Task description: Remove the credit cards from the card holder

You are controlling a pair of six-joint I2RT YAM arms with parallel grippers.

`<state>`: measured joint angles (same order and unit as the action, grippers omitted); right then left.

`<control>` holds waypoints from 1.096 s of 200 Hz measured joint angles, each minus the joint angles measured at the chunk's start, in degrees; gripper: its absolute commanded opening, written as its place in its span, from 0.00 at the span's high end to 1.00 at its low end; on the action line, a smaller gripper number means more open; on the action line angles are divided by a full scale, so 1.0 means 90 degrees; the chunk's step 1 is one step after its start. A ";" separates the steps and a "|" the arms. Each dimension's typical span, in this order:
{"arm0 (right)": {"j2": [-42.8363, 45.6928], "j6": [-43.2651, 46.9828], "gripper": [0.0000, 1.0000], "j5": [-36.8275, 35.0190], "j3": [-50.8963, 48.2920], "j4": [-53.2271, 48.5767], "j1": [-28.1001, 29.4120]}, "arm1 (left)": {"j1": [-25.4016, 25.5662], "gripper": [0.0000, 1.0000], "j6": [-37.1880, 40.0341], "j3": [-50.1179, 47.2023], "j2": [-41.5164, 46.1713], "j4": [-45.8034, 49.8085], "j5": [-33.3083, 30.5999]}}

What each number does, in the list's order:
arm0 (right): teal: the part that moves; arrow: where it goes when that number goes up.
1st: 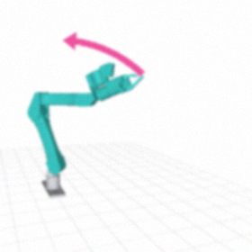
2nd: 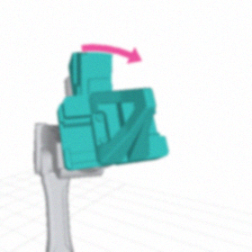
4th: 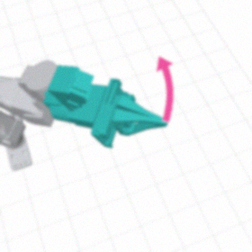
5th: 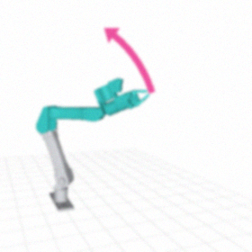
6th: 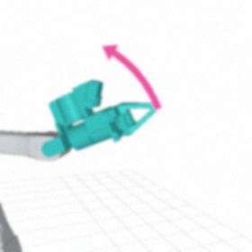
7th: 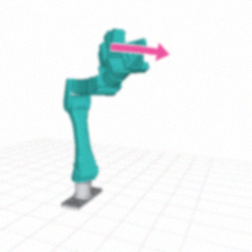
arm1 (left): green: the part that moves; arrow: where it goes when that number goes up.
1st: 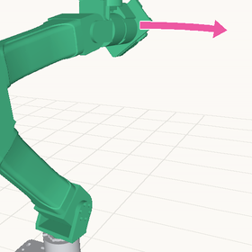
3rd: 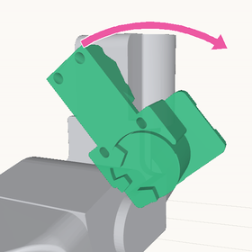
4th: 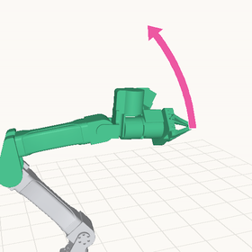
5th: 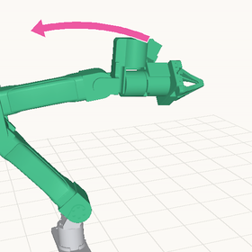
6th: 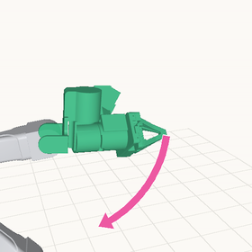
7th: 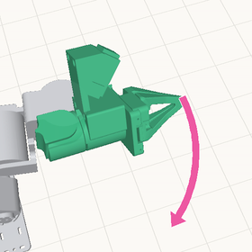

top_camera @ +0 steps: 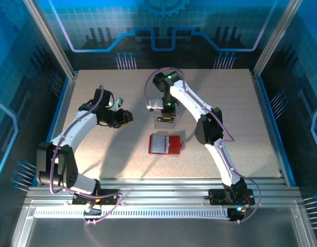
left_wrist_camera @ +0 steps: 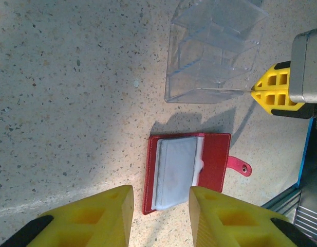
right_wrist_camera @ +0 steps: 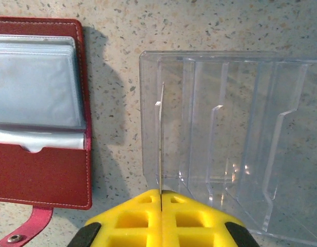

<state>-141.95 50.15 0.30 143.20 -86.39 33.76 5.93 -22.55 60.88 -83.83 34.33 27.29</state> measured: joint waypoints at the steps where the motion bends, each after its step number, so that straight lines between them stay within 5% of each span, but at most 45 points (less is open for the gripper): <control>1: 0.0000 0.0000 1.00 0.0005 0.0000 0.0000 0.0002 | 0.0000 0.66 0.0000 0.0000 0.0000 0.0000 0.0000; 80: -0.0304 -0.0073 1.00 0.0138 0.0000 -0.0068 0.0053 | 0.0000 0.66 0.0000 -0.0005 0.0000 -0.0015 0.0000; 125: -0.0316 -0.0117 0.71 0.0095 0.0000 0.0002 0.0112 | 0.0000 0.66 0.0000 -0.0034 0.0000 -0.0017 0.0000; 219: -0.0170 -0.0308 0.68 -0.0158 -0.0131 0.0437 0.0124 | 0.0000 0.66 -0.0002 -0.0039 0.0000 -0.0019 0.0000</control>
<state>-143.48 47.37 -1.13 142.02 -82.46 34.87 5.93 -22.57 60.53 -83.83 34.15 27.29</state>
